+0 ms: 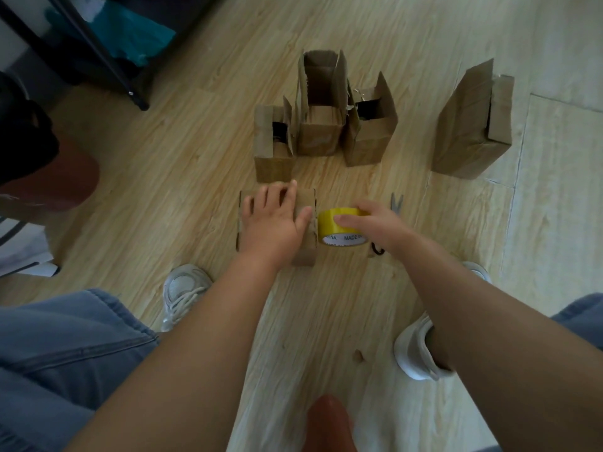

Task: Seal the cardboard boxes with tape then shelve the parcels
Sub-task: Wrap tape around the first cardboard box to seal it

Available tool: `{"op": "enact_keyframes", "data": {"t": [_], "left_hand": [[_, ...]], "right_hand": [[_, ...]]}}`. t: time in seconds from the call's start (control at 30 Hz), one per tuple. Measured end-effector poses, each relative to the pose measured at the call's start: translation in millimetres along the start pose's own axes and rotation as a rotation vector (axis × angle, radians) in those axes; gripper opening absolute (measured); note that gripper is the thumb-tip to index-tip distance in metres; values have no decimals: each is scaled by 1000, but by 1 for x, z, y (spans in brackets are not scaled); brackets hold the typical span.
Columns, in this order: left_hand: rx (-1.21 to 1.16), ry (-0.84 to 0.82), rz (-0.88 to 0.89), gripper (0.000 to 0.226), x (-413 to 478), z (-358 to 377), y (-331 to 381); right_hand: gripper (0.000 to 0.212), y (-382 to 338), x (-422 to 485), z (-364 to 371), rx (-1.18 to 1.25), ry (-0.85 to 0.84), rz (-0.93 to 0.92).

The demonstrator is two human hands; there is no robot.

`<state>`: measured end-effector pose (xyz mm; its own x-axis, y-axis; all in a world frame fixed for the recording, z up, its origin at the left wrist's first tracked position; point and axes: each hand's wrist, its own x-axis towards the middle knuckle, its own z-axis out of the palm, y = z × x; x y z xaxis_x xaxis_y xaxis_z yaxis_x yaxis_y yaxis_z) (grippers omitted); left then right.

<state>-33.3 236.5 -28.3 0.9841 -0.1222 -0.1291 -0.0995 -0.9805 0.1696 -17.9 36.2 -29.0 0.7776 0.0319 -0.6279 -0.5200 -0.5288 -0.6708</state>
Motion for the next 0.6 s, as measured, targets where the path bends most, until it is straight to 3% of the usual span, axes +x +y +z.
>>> {"op": "enact_keyframes", "data": {"t": [0.17, 0.37, 0.6], "left_hand": [[82, 67, -29, 65, 3, 12, 4], [93, 51, -90, 60, 2, 14, 7], [113, 40, -119, 63, 7, 14, 12]], "right_hand": [[65, -7, -1, 0, -105, 42, -50], [33, -9, 8, 17, -287, 100, -191], [34, -10, 16, 19, -257, 110, -215]]}}
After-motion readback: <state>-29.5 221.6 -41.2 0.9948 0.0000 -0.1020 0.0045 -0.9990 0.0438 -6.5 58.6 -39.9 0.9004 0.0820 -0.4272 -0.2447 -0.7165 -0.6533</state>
